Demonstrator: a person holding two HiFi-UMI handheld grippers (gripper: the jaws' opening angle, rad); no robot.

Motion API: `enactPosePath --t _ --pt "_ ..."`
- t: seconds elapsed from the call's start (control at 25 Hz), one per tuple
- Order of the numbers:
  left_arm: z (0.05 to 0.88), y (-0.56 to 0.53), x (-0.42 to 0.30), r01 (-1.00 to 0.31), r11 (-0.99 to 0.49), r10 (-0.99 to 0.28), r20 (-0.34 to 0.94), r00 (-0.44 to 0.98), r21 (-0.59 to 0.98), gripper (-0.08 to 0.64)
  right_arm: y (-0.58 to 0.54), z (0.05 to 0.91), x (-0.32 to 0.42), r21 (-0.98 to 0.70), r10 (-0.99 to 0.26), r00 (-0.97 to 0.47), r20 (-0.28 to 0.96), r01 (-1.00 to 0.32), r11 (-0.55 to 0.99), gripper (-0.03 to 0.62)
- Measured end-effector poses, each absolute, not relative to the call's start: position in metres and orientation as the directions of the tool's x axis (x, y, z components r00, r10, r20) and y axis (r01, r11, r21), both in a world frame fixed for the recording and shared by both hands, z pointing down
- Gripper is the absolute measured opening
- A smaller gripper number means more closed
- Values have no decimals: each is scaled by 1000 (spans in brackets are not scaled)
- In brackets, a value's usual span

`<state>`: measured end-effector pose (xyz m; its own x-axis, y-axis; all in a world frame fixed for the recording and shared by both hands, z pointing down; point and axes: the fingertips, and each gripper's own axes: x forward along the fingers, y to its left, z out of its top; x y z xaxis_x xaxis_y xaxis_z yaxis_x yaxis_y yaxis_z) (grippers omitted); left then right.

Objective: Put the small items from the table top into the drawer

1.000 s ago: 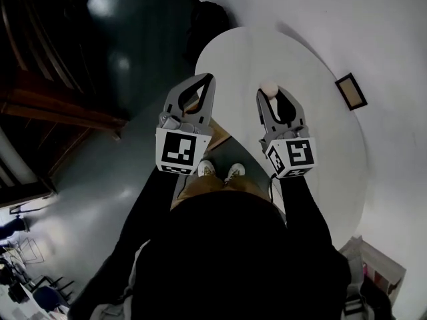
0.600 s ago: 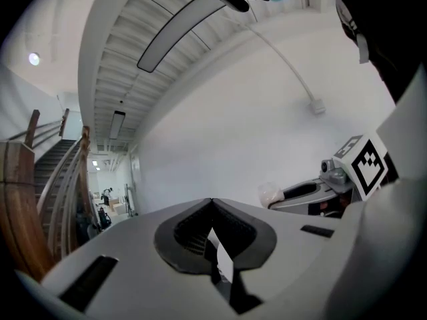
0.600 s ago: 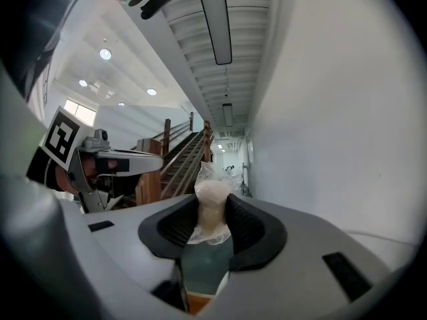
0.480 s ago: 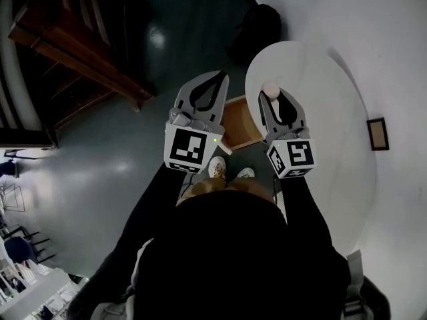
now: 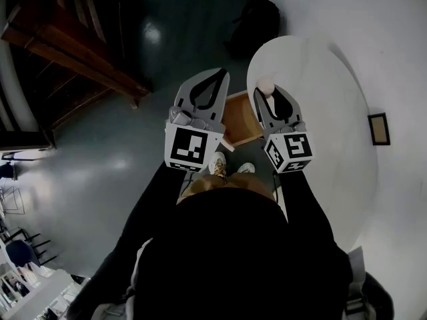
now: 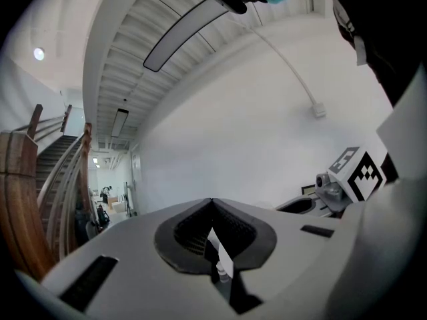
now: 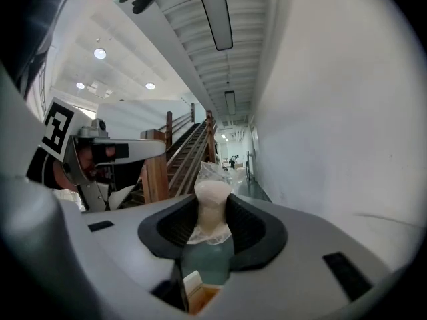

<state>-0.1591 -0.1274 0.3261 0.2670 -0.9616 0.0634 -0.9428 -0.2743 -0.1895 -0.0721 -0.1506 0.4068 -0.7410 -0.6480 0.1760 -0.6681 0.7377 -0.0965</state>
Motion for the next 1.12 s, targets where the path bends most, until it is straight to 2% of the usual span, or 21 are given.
enactPosePath --t 0.52,0.84,1.12 --pt "345 -125 -176 -955 -249 -968 85 238 -161 15 -131 550 -102 -188 -450 -727 519 -610 770 155" --pt "355 -123 -172 -956 -253 -965 108 238 -151 15 -100 620 -100 -206 -351 -669 655 -605 769 160" --pt "360 -116 -171 -954 -256 -963 129 237 -155 15 -99 636 -84 -207 -359 -631 688 -645 736 177"
